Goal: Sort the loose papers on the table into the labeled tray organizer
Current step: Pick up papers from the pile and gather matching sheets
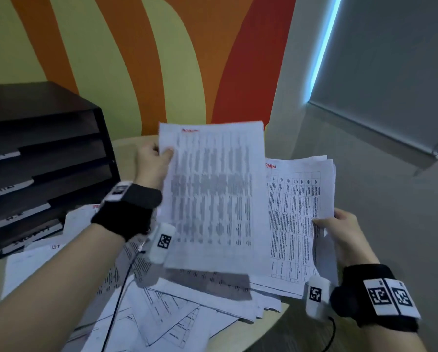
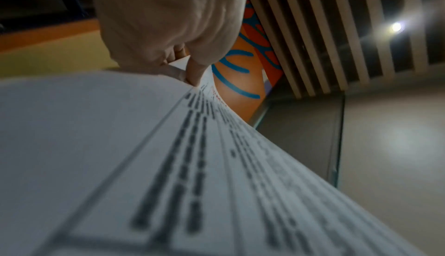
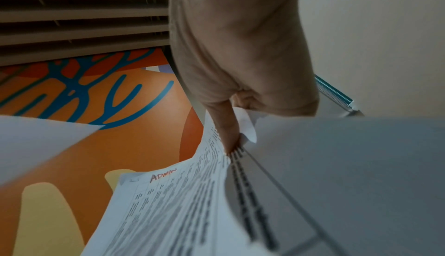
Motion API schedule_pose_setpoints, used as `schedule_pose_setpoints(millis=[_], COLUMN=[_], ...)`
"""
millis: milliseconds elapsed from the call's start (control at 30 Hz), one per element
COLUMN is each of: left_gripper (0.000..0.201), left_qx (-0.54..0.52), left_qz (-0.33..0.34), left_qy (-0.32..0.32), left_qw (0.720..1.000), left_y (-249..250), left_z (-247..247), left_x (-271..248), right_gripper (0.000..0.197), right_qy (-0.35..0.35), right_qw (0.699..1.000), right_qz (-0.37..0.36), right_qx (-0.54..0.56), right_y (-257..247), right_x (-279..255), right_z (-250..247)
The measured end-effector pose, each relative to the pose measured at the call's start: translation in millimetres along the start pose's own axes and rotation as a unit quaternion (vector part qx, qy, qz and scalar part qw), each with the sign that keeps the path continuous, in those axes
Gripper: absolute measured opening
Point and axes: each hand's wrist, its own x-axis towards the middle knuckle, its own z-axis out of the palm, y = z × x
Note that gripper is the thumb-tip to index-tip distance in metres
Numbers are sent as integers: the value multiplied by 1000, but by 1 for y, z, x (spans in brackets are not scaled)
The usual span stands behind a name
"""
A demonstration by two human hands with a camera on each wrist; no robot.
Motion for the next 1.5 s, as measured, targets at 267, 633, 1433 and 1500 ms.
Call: schedule_pose_setpoints(millis=[267, 633, 1433, 1500], left_gripper=[58, 26, 24, 40], left_qx=[105, -73, 174, 296], left_qz=[-83, -49, 215, 310], left_qy=[-136, -141, -204, -196], left_qw=[982, 986, 939, 882], left_y=[-10, 14, 14, 45], left_z=[68, 68, 26, 19], left_x=[-50, -67, -51, -51], right_gripper=[17, 33, 91, 107], right_qy=[-112, -61, 77, 94], right_qw=[991, 984, 962, 940], right_qz=[-46, -168, -262, -329], right_qx=[52, 11, 11, -6], right_y=[-28, -34, -46, -53], right_x=[-19, -38, -46, -49], right_z=[29, 49, 46, 39])
